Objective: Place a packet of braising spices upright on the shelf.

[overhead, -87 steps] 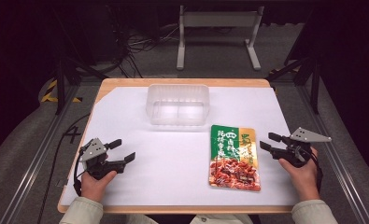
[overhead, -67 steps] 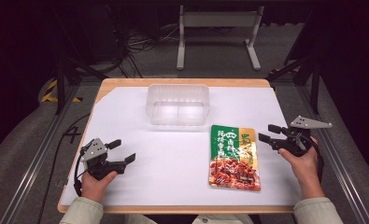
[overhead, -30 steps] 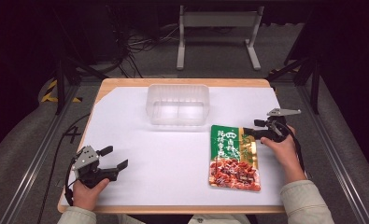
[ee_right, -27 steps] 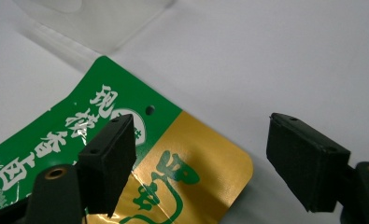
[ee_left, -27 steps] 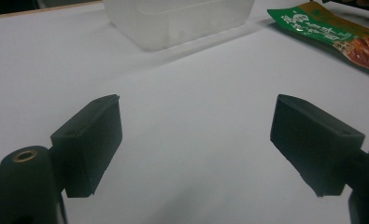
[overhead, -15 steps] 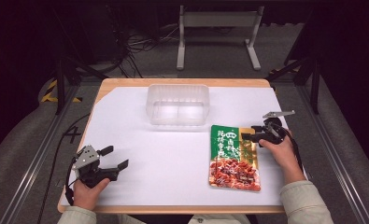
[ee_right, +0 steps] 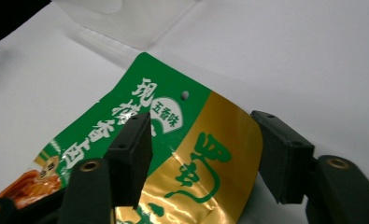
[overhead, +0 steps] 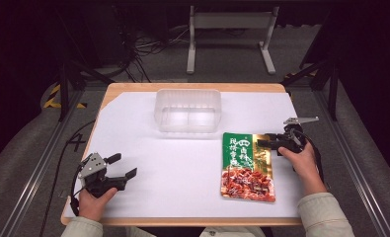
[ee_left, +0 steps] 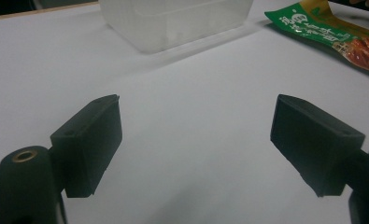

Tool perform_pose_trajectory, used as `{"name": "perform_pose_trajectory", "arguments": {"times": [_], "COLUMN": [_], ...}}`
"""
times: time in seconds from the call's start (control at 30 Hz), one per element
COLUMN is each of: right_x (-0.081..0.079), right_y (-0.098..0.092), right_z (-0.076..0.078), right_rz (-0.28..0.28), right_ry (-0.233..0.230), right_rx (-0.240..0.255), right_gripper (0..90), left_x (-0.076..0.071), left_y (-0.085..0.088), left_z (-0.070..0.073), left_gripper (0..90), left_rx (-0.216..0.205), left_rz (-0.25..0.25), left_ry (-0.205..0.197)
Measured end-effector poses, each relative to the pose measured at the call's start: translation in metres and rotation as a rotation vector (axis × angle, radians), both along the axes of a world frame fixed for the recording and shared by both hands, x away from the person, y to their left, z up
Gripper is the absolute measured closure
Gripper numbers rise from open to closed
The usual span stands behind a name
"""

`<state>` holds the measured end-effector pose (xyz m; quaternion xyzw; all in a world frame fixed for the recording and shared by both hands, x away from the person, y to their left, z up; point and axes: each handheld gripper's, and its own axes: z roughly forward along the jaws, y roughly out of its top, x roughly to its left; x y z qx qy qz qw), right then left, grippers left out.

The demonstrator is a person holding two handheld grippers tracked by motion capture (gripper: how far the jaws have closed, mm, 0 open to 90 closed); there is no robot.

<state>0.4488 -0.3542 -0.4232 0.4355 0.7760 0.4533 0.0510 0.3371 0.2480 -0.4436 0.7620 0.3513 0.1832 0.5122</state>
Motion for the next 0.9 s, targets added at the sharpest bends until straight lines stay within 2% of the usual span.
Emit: {"name": "perform_pose_trajectory", "arguments": {"times": [0.23, 0.3, 0.5, 0.63, 0.8, 0.9], "right_x": [-0.007, -0.008, -0.01, -0.01, -0.008, -0.006], "right_y": [-0.003, -0.002, 0.001, 0.007, 0.009, 0.01], "right_z": [0.003, 0.003, 0.001, -0.001, -0.004, -0.008], "right_rz": [0.084, 0.107, 0.138, 0.141, 0.132, 0.122], "right_ry": [-0.003, 0.001, -0.005, -0.03, -0.048, -0.051], "right_rx": [0.012, 0.008, -0.059, -0.137, -0.163, -0.198], "right_gripper": [55.5, 56.5, 58.1, 58.1, 58.8, 59.6], "left_x": [0.003, 0.004, 0.004, 0.004, 0.004, 0.004], "left_y": [-0.003, -0.004, -0.005, -0.006, -0.005, -0.005], "left_z": [0.0, 0.0, 0.0, 0.0, -0.001, -0.001], "left_gripper": [17.3, 17.3, 17.3, 17.3, 17.3, 17.4], "left_rx": [0.005, 0.004, 0.001, 0.001, 0.007, 0.015], "left_rz": [-0.016, -0.018, -0.02, -0.02, -0.018, -0.023], "left_ry": [-0.005, 0.0, 0.002, 0.002, 0.002, 0.0]}}
